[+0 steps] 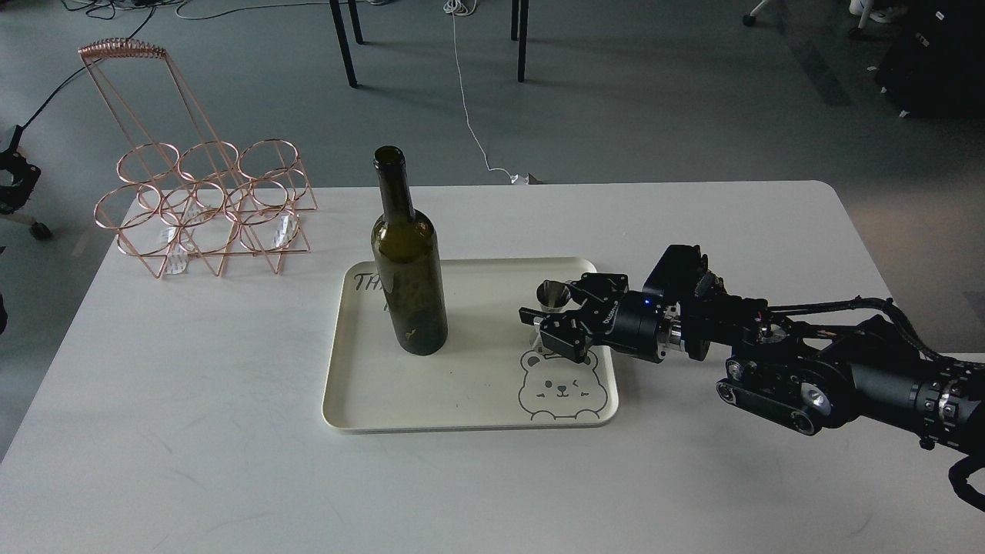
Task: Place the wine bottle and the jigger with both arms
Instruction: 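Reach the right gripper to the metal jigger on the tray and grasp it, then lift the jigger with the right gripper and set it beside the tray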
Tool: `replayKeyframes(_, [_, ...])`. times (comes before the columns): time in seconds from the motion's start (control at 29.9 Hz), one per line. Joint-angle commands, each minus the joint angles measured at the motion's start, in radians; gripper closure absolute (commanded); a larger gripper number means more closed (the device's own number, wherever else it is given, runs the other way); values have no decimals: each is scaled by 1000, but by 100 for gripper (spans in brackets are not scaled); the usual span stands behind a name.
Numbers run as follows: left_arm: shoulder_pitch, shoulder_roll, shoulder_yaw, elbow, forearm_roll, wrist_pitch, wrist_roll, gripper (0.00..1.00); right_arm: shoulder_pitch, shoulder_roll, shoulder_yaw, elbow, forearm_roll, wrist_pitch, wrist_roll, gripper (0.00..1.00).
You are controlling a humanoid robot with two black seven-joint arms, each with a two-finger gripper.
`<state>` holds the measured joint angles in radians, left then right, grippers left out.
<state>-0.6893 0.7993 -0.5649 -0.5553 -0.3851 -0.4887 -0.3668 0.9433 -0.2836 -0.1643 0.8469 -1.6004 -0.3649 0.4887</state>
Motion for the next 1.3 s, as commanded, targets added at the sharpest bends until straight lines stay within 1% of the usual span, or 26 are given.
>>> replayKeyframes(0.0, [-1,3,0,0,0,0,0,1,2,-8,-20,0,-20,0,0,66])
replayKeyframes(0.3, [-1,9,-1,0,0,0,0,1,-1,-17,-27,0,-20,-32,0,85])
replayKeyframes(0.43, [-3,14,-1,0,0,0,0,1,2,-19,-27,0,-21,-54,0,90])
replayKeyframes(0.64, [-6,14,-3,0,0,0,0,1,8,-45,-24,4,-20,-123,0,91])
replayKeyframes(0.84, [-10,15,-3,0,0,0,0,1,31,-123,-6,26,-13,-124,0,91])
replayKeyframes(1.07, [-12,20,-3,-2,0,0,2,1,32,-256,57,109,-9,-124,0,91])
replayKeyframes(1.27, [-12,23,-3,0,0,0,2,1,12,-429,155,155,7,-124,0,91])
